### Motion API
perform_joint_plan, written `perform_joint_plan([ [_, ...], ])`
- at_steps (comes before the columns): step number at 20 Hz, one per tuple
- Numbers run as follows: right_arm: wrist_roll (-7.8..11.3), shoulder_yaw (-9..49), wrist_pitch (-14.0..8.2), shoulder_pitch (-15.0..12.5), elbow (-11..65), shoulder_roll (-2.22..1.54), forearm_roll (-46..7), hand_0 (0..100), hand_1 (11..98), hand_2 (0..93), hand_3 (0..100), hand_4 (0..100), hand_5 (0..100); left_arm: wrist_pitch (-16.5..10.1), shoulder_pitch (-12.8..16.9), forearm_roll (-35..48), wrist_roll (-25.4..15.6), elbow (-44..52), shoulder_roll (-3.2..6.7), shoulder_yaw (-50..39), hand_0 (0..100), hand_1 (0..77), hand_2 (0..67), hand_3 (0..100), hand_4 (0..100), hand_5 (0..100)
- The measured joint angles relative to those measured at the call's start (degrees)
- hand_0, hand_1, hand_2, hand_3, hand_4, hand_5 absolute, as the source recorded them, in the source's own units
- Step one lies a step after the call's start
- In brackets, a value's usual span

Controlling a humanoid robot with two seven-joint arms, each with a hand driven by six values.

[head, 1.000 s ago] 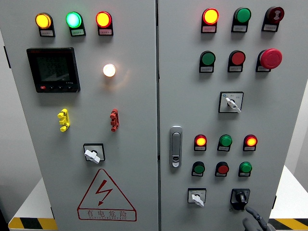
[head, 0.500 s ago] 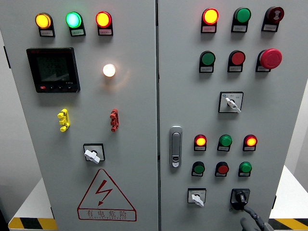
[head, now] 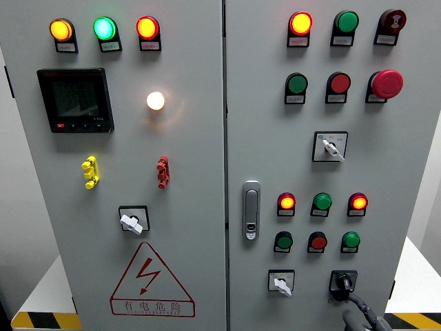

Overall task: Trip black knob to open circuit
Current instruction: 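Grip the black knob with the right hand and rotate it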

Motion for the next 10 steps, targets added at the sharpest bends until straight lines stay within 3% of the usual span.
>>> perform_joint_plan([
  [10, -0.01, -0.7, 0.0, 0.0, 0.1, 0.01, 0.0, 83, 45.2, 3.0, 97, 100, 100, 0.0, 0.0, 0.0, 0.0, 0.0, -0.01, 0.0, 0, 3.0, 12.9, 21, 7, 2],
])
